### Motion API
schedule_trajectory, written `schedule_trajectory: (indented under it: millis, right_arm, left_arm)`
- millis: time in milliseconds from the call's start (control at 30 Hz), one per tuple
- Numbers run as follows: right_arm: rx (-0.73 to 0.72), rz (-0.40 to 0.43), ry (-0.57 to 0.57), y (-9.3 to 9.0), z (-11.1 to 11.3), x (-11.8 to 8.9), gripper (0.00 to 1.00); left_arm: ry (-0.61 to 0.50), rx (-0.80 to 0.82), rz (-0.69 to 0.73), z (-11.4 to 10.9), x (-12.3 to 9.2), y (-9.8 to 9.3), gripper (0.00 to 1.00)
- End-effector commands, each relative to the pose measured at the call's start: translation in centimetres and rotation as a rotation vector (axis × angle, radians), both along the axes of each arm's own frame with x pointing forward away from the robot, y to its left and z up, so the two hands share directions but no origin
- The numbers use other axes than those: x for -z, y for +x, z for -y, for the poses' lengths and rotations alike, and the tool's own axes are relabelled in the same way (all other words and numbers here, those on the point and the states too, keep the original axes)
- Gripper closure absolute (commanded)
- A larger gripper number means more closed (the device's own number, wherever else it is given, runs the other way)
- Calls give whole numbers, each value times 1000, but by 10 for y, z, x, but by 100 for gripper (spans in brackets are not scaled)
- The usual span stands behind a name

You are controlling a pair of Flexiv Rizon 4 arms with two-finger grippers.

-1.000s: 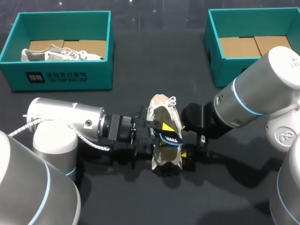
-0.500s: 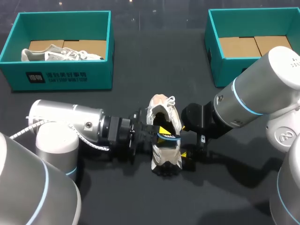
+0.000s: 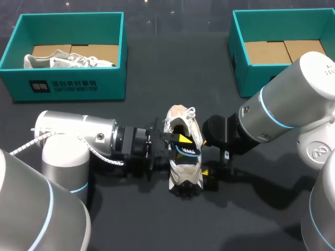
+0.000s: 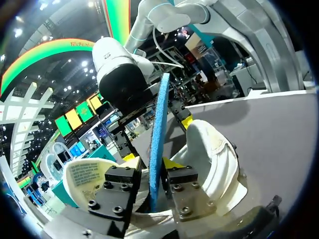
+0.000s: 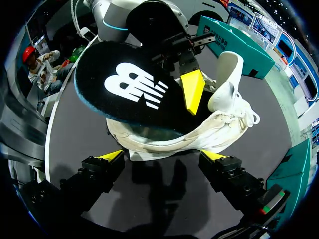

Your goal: Take the shoe out of the shoebox, open the shoe tongue, remove and reinsert the insole, then place the shoe into the shoebox

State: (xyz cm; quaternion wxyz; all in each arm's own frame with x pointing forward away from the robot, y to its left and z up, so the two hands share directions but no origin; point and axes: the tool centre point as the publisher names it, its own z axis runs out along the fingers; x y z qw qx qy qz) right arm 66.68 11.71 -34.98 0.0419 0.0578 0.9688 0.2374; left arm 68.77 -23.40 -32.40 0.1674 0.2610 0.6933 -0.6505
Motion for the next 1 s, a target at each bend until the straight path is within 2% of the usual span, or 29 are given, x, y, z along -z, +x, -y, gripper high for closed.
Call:
schedule_trajectory:
  millis: [33, 300, 367, 400, 500, 833, 1000]
  right_arm:
    - [1, 2, 0, -1, 0, 0, 0]
    - [1, 2, 0, -1, 0, 0, 0]
    - [1, 2, 0, -1, 0, 0, 0]
    - [1, 2, 0, -1, 0, 0, 0]
    - [1, 2, 0, -1, 0, 0, 0]
    - [1, 2, 0, -1, 0, 0, 0]
    - [1, 2, 0, -1, 0, 0, 0]
  left_arm:
    - [-20, 4, 2, -6, -9, -8, 53]
    - [-48, 48, 30, -5, -19, -22, 59]
    - [-49, 59, 37, -3, -17, -25, 84]
    - [-45, 65, 44, -2, -16, -26, 100]
    - [-34, 73, 58, 1, -10, -25, 100]
    - [28, 14, 78, 2, 16, 3, 100]
    - [32, -2, 48, 0, 19, 11, 100]
